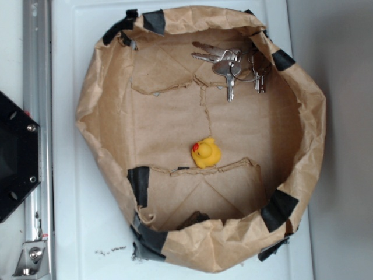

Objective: Grab the silver keys.

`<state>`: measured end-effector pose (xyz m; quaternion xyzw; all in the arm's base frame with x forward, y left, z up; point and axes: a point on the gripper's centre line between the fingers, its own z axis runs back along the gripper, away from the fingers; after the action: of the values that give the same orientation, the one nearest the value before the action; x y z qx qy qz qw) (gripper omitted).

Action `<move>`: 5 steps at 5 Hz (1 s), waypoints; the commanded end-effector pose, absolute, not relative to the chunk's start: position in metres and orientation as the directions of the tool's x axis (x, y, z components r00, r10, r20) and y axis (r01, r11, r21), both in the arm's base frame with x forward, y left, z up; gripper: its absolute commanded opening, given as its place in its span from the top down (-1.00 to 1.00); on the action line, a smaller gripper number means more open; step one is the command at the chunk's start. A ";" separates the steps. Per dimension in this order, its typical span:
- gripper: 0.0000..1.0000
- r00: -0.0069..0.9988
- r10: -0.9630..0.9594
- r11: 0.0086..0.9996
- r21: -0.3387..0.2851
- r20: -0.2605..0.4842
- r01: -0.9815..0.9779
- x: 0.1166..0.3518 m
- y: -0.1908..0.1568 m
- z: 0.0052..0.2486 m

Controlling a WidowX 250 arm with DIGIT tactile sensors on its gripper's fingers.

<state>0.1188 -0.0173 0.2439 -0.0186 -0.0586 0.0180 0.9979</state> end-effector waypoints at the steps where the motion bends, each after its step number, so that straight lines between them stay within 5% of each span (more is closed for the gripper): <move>1: -1.00 0.992 0.038 0.999 -0.039 0.116 -0.034 0.119 -0.017 0.244; 2: -1.00 0.978 0.130 0.991 -0.056 0.164 -0.122 0.169 -0.030 0.228; 5: -1.00 0.964 0.105 0.990 -0.116 0.244 -0.079 0.232 -0.005 0.192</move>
<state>0.2296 -0.0099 0.1826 -0.0554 -0.1097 0.0352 0.9918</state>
